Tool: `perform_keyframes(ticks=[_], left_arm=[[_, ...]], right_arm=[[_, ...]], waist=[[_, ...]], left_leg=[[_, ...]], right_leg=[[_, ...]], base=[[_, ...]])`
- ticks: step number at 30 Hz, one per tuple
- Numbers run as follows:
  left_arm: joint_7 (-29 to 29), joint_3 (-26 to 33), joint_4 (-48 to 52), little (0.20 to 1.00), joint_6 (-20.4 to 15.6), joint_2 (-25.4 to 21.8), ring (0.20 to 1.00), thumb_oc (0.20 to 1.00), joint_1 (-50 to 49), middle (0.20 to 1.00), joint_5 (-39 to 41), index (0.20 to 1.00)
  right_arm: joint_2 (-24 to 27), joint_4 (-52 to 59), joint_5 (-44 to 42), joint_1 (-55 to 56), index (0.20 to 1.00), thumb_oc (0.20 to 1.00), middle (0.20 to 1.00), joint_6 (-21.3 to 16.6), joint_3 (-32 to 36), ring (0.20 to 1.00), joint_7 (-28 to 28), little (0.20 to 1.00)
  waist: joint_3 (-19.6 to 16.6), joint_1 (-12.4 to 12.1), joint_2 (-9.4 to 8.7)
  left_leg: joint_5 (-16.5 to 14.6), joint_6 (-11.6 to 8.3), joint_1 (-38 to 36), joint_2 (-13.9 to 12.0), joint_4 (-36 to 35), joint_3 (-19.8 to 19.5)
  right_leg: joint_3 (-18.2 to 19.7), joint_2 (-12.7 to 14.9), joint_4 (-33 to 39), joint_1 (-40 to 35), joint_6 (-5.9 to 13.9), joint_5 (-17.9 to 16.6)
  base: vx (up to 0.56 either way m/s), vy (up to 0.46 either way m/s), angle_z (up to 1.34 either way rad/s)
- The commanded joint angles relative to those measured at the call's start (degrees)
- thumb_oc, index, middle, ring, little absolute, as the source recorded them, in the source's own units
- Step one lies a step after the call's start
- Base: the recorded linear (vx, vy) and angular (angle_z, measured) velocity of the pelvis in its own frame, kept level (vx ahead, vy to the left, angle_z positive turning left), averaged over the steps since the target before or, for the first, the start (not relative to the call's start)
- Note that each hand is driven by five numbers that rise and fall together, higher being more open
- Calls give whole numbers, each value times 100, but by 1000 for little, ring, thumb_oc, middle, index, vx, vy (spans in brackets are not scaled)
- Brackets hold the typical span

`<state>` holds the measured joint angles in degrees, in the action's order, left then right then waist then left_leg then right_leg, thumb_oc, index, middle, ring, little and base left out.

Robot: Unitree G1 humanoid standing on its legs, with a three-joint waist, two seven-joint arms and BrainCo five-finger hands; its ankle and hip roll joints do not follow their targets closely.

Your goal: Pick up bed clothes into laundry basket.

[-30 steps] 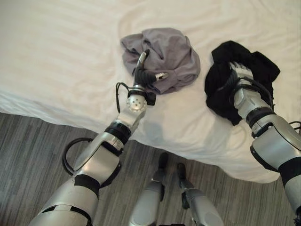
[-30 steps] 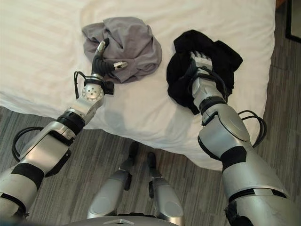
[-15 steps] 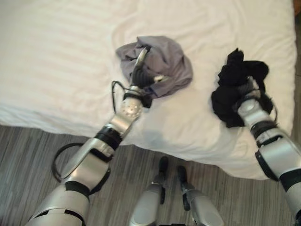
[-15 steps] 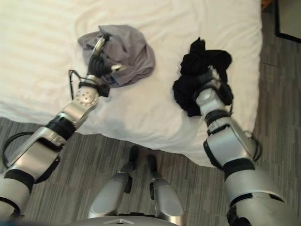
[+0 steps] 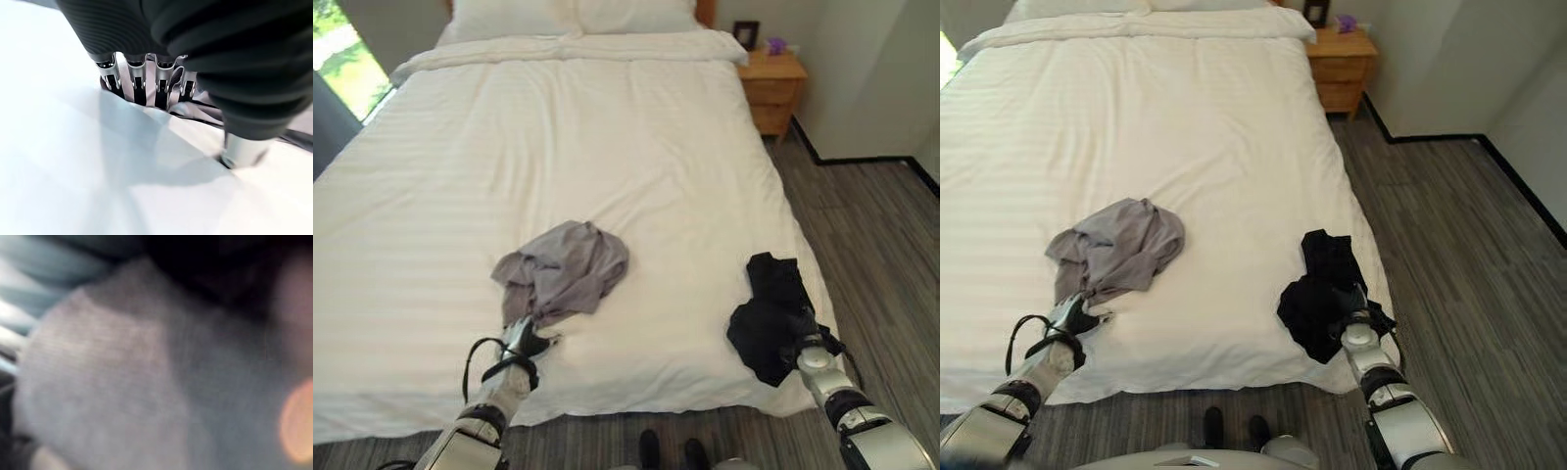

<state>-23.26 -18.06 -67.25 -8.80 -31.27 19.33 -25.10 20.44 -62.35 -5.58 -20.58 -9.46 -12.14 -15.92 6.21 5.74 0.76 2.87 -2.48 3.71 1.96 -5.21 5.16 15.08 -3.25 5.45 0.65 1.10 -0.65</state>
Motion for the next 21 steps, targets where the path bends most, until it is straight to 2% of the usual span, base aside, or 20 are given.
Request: perform_keyframes(ticks=[1,2,4,5,6,7,10,15,18,19,20,21], left_arm=[[350,-371,-1012,774,575,182,774,774,-1066,774,-44,774],[221,-369,-757,1000,490,50,1000,1000,-920,1000,64,1000],[132,-361,-579,1000,463,-39,1000,1000,-818,1000,130,1000],[-125,-284,-15,1000,382,-441,1000,1000,-450,1000,238,1000],[-120,-284,-3,1000,388,-452,1000,1000,-455,1000,240,1000],[-288,-160,323,1000,338,-750,1000,1000,-292,1000,283,1000],[-333,-89,504,1000,328,-892,1000,1000,-248,1000,309,1000],[-602,231,1635,1000,136,-1031,1000,1000,-201,1000,491,1000],[-518,303,2692,1000,-81,-637,1000,1000,71,1000,991,1000],[-410,264,2862,1000,-174,-346,1000,1000,185,1000,1263,1000],[-304,438,3522,1000,-366,-139,1000,1000,194,1000,1794,1000],[-296,436,3742,1000,-362,-91,1000,1000,254,1000,1796,1000]], right_arm=[[115,-859,-28,1155,200,200,200,717,-128,200,80,200],[61,-932,62,1333,200,200,200,697,-169,200,113,200],[-1,-1039,97,1417,200,200,200,698,-172,200,125,200],[-142,-1240,167,1609,200,200,200,731,-184,200,148,200],[-151,-1242,169,1608,200,200,200,729,-184,200,147,200],[-251,-1328,233,1713,200,200,200,757,-184,200,162,200],[-300,-1348,293,1784,200,200,200,754,-199,200,163,200],[-556,-1525,599,2008,200,200,200,792,-280,200,148,200],[-695,-1698,690,2190,200,200,200,898,-292,200,212,200],[-724,-1762,731,2196,200,200,200,947,-315,200,230,200],[-753,-1818,799,2252,200,200,200,1026,-351,200,246,200],[-763,-1833,812,2267,200,200,200,1046,-366,200,284,200]], waist=[[508,58,-342],[432,65,-336],[382,63,-334],[266,35,-305],[267,39,-312],[201,15,-292],[169,10,-292],[42,-36,-335],[-2,14,-402],[-5,40,-419],[-2,35,-449],[3,34,-459]], left_leg=[[-487,-22,238,-557,21,115],[-496,-22,205,-553,21,101],[-498,-24,192,-546,21,73],[-491,-39,173,-528,21,2],[-492,-39,173,-526,21,-4],[-489,-43,152,-515,21,-32],[-490,-45,134,-508,21,-41],[-487,-57,136,-491,21,-99],[-496,-54,160,-475,21,-171],[-500,-52,164,-471,21,-183],[-500,-46,168,-456,21,-218],[-503,-43,165,-451,21,-226]], right_leg=[[-78,320,-45,405,618,-252],[-85,350,-45,364,617,-246],[-113,372,-45,336,621,-236],[-197,411,-45,281,637,-211],[-203,413,-45,278,637,-208],[-238,426,-45,249,644,-198],[-259,429,-45,231,646,-189],[-294,450,-45,185,655,-162],[-303,440,-45,181,634,-135],[-299,441,-45,171,627,-132],[-288,433,-45,160,600,-129],[-289,431,-45,153,592,-125]], base=[[38,26,-39],[33,15,-39],[45,9,-6],[50,4,17],[71,9,33],[37,6,35],[46,2,12],[46,-5,4],[42,-17,15],[30,-23,27],[33,-20,18],[32,-17,0]])
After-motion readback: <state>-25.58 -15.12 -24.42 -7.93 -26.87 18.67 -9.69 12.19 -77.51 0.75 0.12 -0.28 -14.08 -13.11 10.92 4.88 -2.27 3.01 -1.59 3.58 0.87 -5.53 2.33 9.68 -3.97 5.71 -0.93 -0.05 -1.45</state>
